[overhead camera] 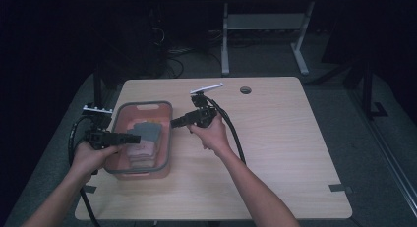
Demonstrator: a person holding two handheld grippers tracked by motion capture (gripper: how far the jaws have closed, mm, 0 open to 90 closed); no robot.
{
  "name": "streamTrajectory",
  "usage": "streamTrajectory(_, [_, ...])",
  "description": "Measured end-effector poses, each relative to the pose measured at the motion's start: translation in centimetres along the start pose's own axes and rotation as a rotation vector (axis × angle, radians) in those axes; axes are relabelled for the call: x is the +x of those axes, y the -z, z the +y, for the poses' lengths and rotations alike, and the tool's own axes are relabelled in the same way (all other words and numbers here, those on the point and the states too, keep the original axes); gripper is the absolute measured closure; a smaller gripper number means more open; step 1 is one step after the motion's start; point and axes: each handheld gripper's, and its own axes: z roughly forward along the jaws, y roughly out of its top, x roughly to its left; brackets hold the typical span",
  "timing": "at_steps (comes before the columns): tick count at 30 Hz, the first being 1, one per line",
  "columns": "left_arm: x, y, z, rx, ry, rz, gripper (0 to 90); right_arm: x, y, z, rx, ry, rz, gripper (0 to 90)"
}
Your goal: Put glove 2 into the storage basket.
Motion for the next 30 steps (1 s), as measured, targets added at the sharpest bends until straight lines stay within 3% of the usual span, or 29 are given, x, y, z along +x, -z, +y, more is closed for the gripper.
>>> streamTrajectory(7, [-1.2, -0.8, 0.6, 0.002, -0.016, -0.034, 45.9, -0.9, 1.4, -0.5, -0.019, -0.018, -0.002, 60.9])
streamTrajectory(30, [-3.3, -2.8, 1.6, -0.007, -0.031, -0.077, 36.3, -3.3, 4.9, -2.2, -0.054, -0.038, -0.019, 55.7])
